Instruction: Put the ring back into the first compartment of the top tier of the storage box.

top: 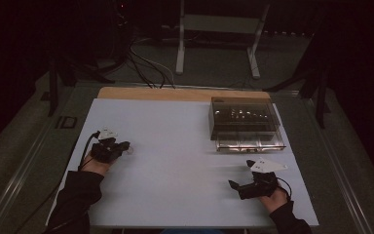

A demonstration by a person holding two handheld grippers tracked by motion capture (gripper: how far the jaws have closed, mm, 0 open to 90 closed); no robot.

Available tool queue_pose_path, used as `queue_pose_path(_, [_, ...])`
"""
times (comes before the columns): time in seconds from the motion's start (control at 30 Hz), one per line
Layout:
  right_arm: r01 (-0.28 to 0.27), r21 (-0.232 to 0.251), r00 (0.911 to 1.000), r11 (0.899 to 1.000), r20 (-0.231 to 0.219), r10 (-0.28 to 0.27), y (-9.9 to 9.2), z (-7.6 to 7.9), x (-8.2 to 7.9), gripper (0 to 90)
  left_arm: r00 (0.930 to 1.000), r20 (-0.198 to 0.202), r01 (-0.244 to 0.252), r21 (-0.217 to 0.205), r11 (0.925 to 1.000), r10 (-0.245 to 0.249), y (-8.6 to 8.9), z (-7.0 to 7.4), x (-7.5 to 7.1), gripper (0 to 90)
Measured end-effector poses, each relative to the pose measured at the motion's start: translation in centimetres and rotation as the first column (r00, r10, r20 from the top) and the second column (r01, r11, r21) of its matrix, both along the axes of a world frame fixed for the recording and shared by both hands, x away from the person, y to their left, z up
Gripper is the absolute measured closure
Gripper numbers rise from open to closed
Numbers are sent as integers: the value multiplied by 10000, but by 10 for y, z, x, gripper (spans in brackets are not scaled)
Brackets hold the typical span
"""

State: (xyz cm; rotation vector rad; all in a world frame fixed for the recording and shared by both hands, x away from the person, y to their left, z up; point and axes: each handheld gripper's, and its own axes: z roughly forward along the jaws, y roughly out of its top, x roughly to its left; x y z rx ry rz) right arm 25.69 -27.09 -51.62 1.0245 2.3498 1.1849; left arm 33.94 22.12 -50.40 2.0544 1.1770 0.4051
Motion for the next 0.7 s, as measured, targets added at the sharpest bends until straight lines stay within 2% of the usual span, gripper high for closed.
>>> queue_pose_path(0.2, [7,20,10000,10000,-10,-7,0,0,0,0,9995,2,314,-255,9992,-314,-10,5,-2,900])
queue_pose_path(0.7, [2,40,10000,10000,-19,-1,0,0,0,0,9946,72,1034,-368,9940,-1032,-32,13,-2,900])
